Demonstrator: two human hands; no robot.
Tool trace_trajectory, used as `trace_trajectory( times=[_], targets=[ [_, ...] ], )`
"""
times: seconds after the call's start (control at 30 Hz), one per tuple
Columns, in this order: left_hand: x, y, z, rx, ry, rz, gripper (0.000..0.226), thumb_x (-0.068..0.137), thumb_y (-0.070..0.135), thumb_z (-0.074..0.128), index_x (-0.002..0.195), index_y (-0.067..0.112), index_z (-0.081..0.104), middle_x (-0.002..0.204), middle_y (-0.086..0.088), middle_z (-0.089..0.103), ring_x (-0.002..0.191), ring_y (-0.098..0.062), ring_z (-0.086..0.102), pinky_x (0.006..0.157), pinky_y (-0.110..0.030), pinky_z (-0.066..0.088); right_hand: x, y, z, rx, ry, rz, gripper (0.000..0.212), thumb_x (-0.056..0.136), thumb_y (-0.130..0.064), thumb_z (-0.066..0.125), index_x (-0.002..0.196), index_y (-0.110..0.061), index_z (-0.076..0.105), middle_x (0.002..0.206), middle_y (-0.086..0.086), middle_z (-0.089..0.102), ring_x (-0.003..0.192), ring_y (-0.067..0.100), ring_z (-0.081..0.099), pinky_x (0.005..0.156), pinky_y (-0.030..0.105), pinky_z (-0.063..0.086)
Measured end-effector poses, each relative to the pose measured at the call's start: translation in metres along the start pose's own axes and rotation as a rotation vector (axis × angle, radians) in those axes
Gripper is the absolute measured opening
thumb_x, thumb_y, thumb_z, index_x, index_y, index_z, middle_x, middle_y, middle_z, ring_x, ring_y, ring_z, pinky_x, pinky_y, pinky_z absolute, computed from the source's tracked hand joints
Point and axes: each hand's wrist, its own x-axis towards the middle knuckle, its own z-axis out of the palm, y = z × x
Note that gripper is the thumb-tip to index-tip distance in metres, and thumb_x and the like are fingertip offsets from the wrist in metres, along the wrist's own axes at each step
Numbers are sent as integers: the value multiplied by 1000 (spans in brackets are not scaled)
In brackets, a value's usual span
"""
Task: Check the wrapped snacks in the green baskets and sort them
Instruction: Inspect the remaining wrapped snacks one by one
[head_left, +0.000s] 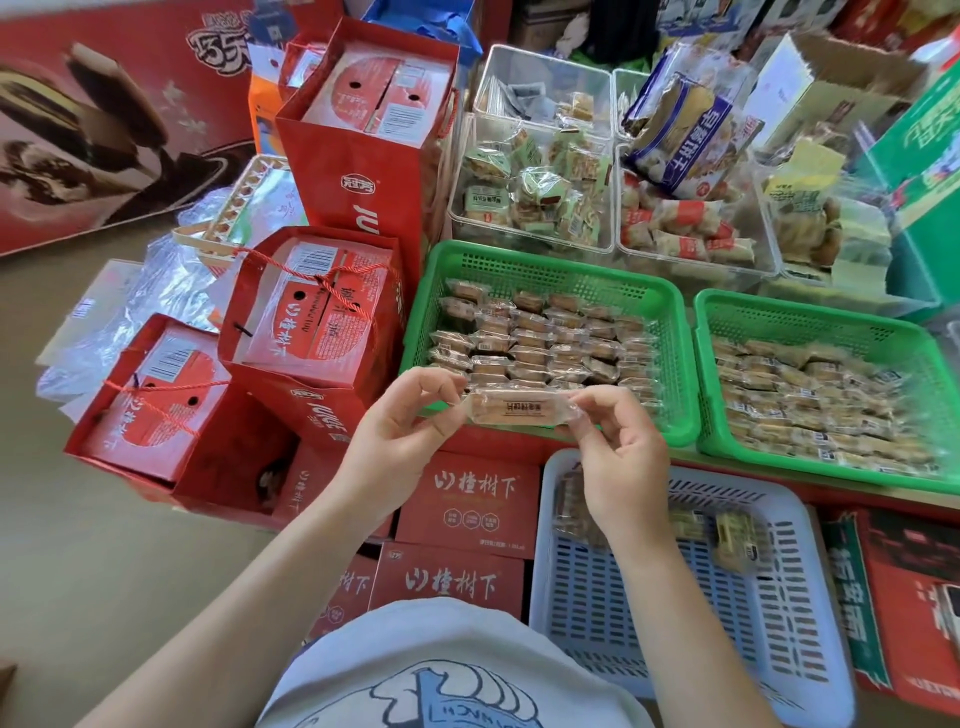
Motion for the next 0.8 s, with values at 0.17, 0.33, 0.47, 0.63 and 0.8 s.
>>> trace_trajectory(
  times=[0.17,0.33,0.47,0.63,0.8],
  targets=[
    [-2,5,0,-112,-75,-117,13,87,30,70,89,23,60,123,-10,68,119,-27,65,104,-50,49,-4,-3,5,16,30,26,6,94,-13,68,93,-19,65,82,-8,68,78,9,67,68,22,51],
    [-6,14,13,-177,32,-160,37,83,31,82,88,7,55,109,-13,74,99,-30,74,78,-40,62,-7,-8,11,14,0,42,8,96,-11,65,95,-19,64,84,-5,68,80,14,67,69,27,54],
    [-4,14,14,-141,99,-95,17,88,24,70,88,9,63,102,-13,75,98,-28,73,78,-35,62,-11,-16,13,138,-47,75,7,97,-21,55,96,-14,57,89,12,61,82,32,59,71,41,50],
    [-5,9,14,-126,43,-64,22,93,19,70,91,-1,61,112,-9,74,105,-30,70,92,-46,59,-11,-20,12,81,-29,8,25,104,-30,52,90,-9,52,66,5,43,53,15,35,49,28,32],
    [-4,10,16,-183,8,-78,15,91,20,63,85,6,62,116,-12,72,108,-32,69,93,-43,58,-7,-19,8,37,-8,12,21,102,-26,52,87,-13,57,63,-13,47,54,6,38,51,21,32]
  ],
)
